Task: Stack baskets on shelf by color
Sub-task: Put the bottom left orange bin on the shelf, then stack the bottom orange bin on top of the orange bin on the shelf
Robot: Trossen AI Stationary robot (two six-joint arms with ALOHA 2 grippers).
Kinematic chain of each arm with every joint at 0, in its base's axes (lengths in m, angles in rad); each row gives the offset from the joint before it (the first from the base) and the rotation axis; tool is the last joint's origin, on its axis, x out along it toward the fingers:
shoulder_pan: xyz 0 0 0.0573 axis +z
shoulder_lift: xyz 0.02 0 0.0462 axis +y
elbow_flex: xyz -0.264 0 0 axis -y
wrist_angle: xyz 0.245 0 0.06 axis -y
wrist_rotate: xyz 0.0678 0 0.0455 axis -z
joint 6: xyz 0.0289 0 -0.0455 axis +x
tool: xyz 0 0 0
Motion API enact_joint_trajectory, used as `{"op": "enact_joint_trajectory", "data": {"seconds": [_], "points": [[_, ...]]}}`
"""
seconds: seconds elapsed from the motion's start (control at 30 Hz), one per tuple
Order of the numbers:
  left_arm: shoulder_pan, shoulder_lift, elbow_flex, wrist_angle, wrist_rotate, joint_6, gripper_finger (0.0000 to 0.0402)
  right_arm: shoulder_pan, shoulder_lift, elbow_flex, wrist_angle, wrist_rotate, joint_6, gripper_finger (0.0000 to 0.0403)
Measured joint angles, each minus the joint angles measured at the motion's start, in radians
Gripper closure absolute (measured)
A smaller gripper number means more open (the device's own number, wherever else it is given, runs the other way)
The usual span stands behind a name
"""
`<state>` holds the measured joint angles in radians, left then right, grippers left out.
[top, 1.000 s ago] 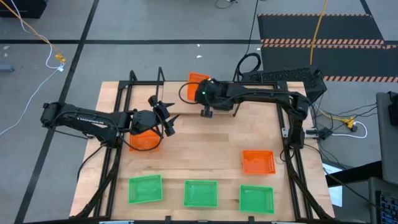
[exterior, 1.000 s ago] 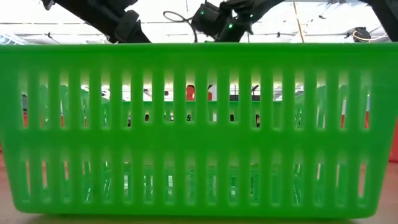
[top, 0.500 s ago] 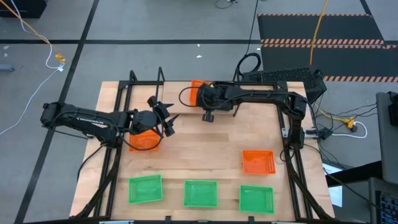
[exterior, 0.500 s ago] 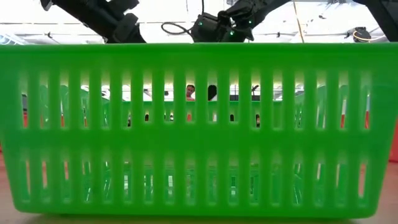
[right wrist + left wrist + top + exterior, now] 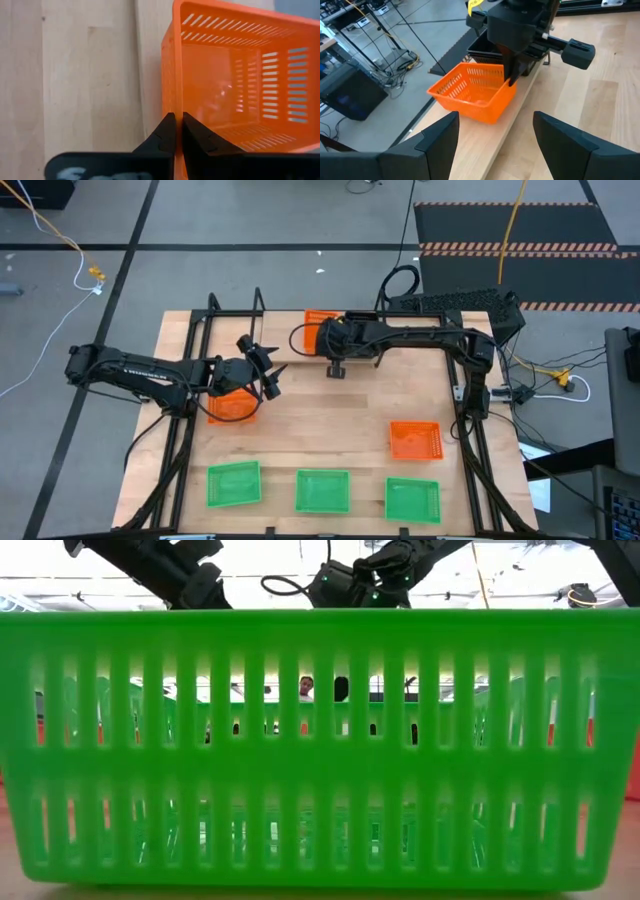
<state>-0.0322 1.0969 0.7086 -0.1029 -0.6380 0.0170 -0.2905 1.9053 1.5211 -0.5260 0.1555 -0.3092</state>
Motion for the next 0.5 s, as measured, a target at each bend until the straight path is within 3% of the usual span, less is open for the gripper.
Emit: {"op": "enact_joint_trajectory", "data": {"seconds": [0.33,0.5], "points": [[0.000,-0.001,0.000,-0.020,-0.002,0.000,0.0147,0.002,-0.014,0.000,-0.030,-0.002,0.073,0.0320],[-0.017,-0.054,0.000,-0.098,-0.067,-0.033,0.0147,0.017,-0.082,0.000,-0.030,-0.002,0.064,0.0278]]}}
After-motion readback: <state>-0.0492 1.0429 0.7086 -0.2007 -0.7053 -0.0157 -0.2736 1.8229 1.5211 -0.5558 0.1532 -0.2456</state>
